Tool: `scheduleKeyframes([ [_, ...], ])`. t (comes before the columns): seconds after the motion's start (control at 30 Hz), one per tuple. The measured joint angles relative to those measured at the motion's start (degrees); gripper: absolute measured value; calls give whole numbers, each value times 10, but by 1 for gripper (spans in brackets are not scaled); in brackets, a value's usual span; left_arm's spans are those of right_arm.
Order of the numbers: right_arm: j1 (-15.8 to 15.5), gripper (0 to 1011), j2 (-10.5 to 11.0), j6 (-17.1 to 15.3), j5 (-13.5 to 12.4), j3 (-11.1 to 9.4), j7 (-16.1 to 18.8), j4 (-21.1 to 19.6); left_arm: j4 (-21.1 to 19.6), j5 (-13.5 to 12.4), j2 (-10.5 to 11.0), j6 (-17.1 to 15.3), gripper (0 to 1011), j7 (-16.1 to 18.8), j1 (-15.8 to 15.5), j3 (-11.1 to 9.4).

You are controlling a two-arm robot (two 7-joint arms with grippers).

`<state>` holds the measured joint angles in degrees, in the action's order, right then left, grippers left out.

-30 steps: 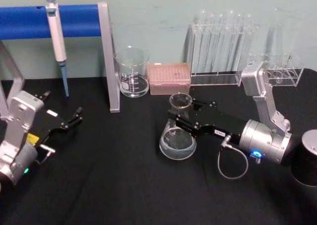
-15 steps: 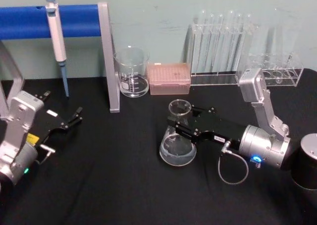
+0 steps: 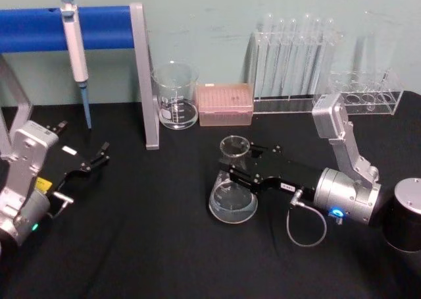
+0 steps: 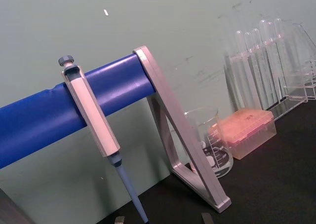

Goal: Grasp the erlenmeyer flask with one hand, shake it three times, then place it back.

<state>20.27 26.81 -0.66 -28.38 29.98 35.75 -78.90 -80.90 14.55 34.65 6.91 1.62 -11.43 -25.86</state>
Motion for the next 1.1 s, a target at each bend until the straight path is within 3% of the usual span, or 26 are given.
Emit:
scheduleKeyframes([
  [1.1, 10, 451, -8, 0, 3, 10, 8, 23, 0, 0, 0, 0, 1001, 0, 0, 0],
])
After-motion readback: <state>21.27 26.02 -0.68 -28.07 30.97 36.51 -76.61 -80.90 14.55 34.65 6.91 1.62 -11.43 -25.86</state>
